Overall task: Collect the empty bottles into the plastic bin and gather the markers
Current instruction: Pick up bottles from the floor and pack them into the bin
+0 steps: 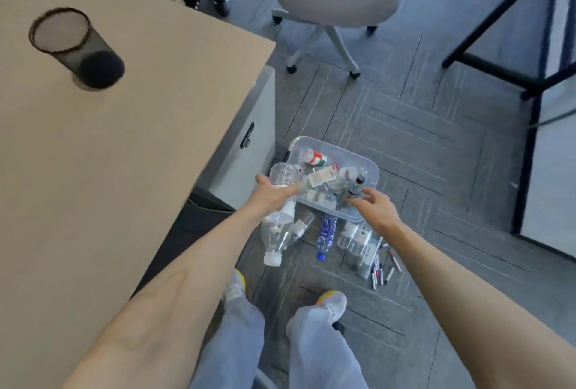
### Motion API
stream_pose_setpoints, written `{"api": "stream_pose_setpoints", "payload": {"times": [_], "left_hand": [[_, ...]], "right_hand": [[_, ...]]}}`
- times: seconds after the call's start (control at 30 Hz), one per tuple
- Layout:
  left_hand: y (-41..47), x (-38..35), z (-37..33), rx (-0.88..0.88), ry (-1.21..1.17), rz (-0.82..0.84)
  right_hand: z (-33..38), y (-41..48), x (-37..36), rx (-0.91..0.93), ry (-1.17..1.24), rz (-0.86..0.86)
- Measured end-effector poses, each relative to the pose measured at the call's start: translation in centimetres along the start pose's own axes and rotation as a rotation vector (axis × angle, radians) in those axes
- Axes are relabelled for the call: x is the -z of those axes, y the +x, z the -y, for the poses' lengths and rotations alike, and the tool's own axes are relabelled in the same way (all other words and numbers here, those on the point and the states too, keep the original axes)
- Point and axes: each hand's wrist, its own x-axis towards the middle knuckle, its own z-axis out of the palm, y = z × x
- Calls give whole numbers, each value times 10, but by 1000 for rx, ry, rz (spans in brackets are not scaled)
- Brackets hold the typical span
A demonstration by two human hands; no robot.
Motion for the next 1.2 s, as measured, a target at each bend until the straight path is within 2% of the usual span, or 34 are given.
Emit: {"api": "stream_pose_setpoints", "payload": {"times": [0.3, 0.43, 0.57, 0.7, 0.83, 0.97, 1.1, 1.2], "left_hand": [[116, -26, 121, 25, -44, -273], [166, -33, 175, 37, -107, -324], [217, -47, 239, 12, -97, -362], [253, -65, 300, -23, -176, -373], [282, -76, 346, 16, -224, -390], [317, -68, 366, 11, -224, -429], [337, -65, 384, -14, -196, -470], [339, -73, 393, -29, -114, -448]], "right_hand": [[-65, 131, -115, 175, -14, 132], [-101, 187, -185, 240, -29, 222], [-148, 243, -252, 242, -58, 237], [-186, 282, -299, 262, -74, 183], [-200, 332, -349, 245, -67, 164], [-212, 383, -407, 155, -21, 110], [-236, 399, -457, 42, -79, 34], [-250, 398, -467, 80, -68, -51]]}}
